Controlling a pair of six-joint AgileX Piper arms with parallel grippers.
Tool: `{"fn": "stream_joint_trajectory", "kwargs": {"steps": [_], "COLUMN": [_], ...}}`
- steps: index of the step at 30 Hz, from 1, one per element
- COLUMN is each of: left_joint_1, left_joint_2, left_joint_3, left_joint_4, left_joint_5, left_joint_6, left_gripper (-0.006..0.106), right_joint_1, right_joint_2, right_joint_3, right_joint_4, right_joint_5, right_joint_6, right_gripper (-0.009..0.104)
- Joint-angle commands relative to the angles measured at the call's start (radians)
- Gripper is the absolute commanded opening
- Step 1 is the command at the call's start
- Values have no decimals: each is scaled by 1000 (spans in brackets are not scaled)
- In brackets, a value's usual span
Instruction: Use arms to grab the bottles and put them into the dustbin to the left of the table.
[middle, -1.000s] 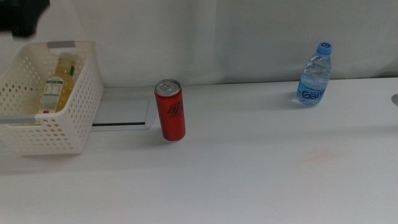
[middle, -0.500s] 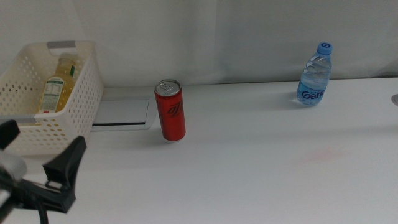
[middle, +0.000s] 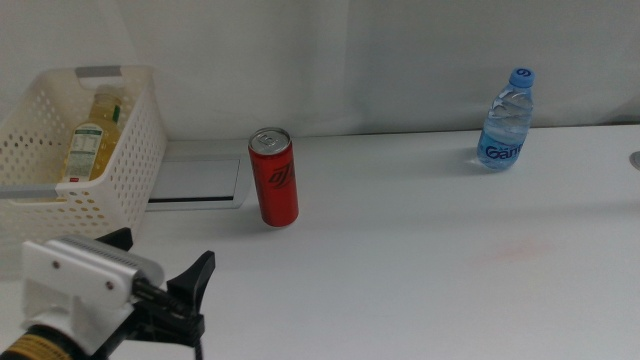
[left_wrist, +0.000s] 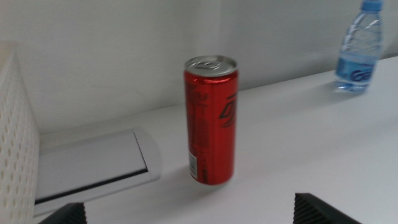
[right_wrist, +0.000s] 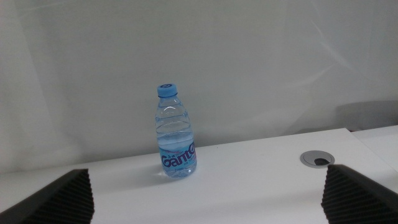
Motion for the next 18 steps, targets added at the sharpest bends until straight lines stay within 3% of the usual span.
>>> {"fn": "stream_joint_trajectory", "kwargs": {"steps": [1, 4, 10, 18], "left_joint_1": [-9, -9, -9, -9], "left_joint_2": [119, 258, 526, 727], "left_joint_3": [3, 1, -29, -205], "left_joint_4": [-8, -6, 102, 102], "left_joint_5": [-161, -295, -579, -604], "left_joint_6": [-27, -69, -170, -206], "left_gripper": [86, 86, 86, 86], "right_joint_1": [-4, -4, -4, -4], "right_joint_2": [-1, -1, -1, -1], "right_joint_3": [5, 5, 5, 5], "right_joint_4": [-6, -6, -6, -6], "right_joint_5": [-10, -10, -10, -15], "right_joint_6": [-4, -4, -4, -4], "right_gripper": [103, 103, 103, 103]}}
